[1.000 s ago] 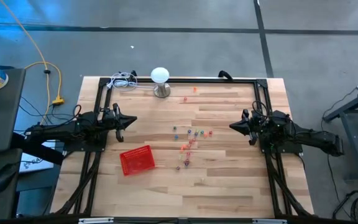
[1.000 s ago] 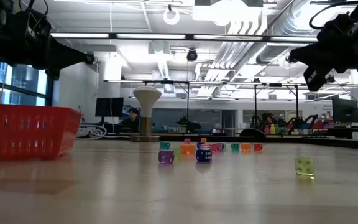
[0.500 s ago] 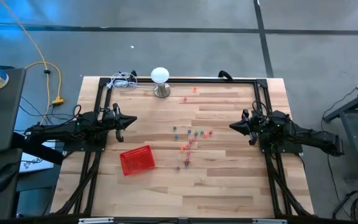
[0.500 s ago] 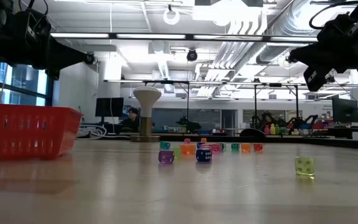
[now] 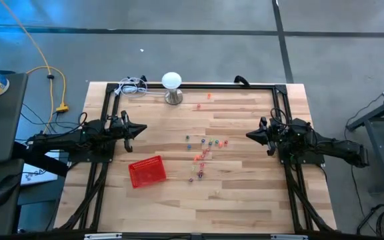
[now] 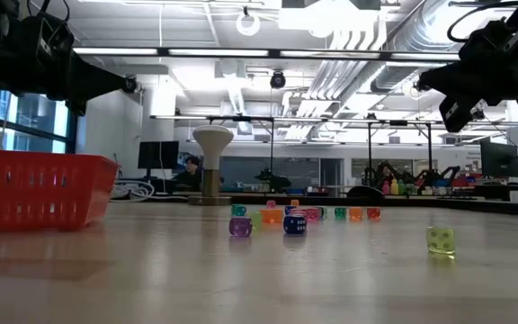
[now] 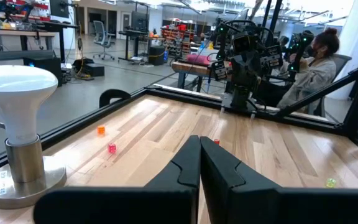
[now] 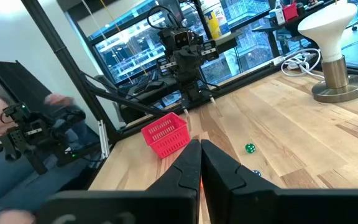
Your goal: Pick & Place Dice
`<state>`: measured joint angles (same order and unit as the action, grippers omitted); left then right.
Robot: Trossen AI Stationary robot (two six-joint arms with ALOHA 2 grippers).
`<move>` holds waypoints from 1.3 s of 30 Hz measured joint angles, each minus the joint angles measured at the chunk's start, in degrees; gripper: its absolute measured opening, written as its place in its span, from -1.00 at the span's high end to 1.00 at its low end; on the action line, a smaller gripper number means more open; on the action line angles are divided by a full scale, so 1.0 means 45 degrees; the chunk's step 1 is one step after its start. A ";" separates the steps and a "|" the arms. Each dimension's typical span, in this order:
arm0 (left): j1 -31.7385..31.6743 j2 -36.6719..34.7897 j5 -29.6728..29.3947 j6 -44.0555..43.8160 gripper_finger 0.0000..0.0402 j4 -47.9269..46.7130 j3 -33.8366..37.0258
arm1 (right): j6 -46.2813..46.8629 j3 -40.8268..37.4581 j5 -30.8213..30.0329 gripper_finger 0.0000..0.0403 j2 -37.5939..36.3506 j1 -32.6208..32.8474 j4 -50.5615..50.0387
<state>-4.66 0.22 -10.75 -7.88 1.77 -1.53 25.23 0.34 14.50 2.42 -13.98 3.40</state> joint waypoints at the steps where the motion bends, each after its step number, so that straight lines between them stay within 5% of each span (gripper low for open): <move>1: -0.0002 -0.0002 -0.0001 0.0000 1.00 0.0002 -0.0003 | 0.0000 -0.0001 0.0001 0.99 0.0001 0.0000 0.0005; 28: 0.0002 0.0000 -0.0003 0.0000 1.00 0.0001 -0.0003 | 0.0000 0.0000 -0.0043 0.99 0.0002 0.0000 0.0005; 32: -0.0002 0.0002 0.0000 0.0000 1.00 0.0002 -0.0002 | 0.0043 0.0000 -0.1446 0.99 0.0001 -0.0004 -0.0014; 39: -0.0002 -0.0002 -0.0003 0.0001 1.00 0.0014 -0.0003 | 0.2997 -0.0003 -0.2730 0.99 0.0001 -0.0007 0.0211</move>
<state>-4.67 0.21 -10.76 -7.88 1.83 -1.54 38.72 0.33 2.22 2.42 -14.01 4.35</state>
